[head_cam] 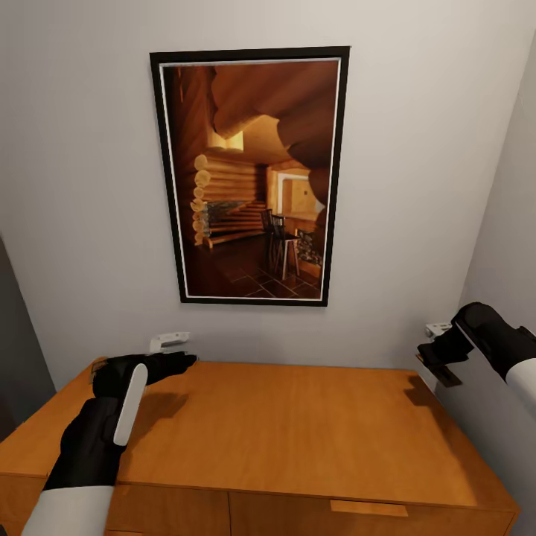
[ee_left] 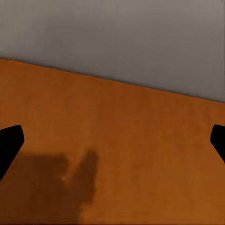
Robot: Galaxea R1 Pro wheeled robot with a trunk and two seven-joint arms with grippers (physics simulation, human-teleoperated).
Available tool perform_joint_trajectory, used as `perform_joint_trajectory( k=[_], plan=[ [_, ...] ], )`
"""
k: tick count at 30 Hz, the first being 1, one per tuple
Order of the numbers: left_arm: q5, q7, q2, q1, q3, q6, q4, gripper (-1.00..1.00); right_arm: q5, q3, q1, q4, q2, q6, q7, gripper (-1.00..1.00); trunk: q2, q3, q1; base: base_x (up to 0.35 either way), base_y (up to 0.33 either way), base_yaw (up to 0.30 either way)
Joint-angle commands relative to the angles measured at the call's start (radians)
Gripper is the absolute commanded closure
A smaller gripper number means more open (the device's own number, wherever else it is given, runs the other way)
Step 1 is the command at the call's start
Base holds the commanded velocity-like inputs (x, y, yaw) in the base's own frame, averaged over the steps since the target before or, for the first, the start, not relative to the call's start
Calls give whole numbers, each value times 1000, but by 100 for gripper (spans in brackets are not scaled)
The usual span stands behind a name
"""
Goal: Take the four mousetraps from the cabinet in the bathroom and place them on the bathroom floor. Make sure all four end up on the same floor surface, and ensure that at least two of them are either under or directly next to the same bathroom sink.
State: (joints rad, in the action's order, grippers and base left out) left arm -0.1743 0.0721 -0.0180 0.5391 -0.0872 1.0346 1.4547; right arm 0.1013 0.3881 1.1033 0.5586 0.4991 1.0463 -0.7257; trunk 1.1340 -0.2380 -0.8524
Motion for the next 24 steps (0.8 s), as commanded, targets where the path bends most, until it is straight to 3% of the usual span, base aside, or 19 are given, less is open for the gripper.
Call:
perform_joint_trajectory(
  k=[1, 14, 24],
  plan=[
    [-12, 8, 3, 1, -7, 5, 1, -100, 9, 5, 1, 1, 1, 1, -11, 100, 1, -1, 0, 0, 83, 0],
    [-11, 8, 12, 1, -10, 5, 2, -100, 9, 5, 1, 1, 1, 1, -11, 100, 1, -1, 0, 0, 249, 0],
    [-11, 8, 12, 1, -11, 5, 1, -100, 8, 5, 1, 1, 2, 1, -11, 100, 1, -1, 0, 0, 88, 0]
  ],
)
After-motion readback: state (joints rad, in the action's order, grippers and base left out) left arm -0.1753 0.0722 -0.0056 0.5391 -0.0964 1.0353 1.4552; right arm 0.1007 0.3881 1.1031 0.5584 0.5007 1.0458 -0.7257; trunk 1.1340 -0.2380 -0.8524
